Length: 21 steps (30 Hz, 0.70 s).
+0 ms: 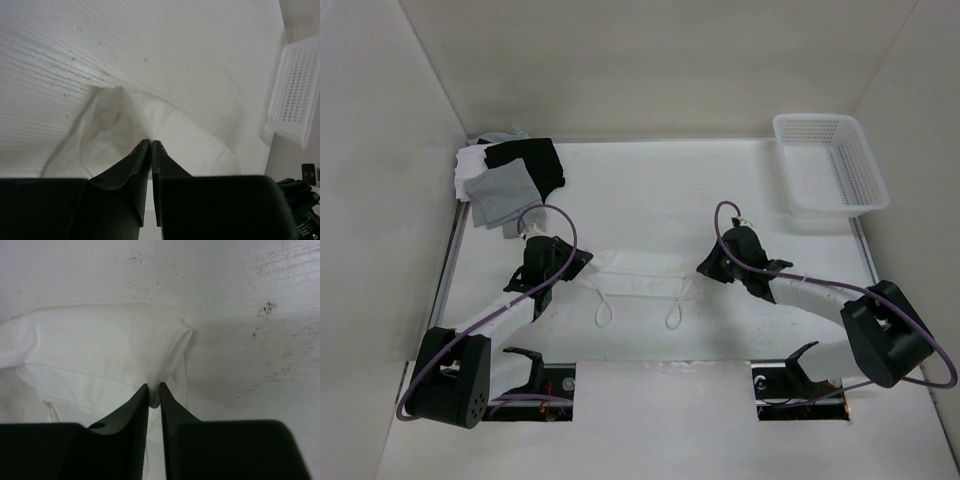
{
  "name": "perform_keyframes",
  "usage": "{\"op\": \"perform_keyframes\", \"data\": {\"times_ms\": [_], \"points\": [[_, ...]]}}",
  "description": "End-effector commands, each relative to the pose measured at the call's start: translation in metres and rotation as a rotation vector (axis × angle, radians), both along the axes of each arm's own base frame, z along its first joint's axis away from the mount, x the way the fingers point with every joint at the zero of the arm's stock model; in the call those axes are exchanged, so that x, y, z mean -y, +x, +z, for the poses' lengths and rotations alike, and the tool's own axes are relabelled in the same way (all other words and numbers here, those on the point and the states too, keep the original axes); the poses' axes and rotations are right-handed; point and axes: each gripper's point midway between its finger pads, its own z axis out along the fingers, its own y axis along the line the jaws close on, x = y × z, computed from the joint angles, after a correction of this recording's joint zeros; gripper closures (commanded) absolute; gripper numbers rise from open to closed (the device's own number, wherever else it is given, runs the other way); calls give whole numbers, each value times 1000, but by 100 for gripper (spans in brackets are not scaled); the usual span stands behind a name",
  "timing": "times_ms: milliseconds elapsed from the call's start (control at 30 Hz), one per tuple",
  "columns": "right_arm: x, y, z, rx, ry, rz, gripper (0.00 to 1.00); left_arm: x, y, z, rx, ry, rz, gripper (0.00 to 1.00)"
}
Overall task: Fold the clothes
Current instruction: Fold the tank top
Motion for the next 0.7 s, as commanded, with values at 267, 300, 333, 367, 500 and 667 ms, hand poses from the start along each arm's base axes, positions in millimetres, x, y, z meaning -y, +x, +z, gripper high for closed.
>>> {"op": "perform_keyframes", "data": {"times_ms": [267,300,333,367,500,667], "points": [[-3,10,63,143,24,13,84,3,9,49,130,-46,0,95],[-2,8,67,149,23,20,84,2,8,52,138,-48,0,95],[-1,7,71,158,25,22,86,2,7,56,145,-51,1,96],[0,5,77,172,32,20,87,2,5,60,151,-55,2,96],[7,-6,99,219,64,21,87,1,-5,78,193,-75,-2,97],[15,-26,122,262,98,26,93,1,-20,91,210,-97,-16,98]]}}
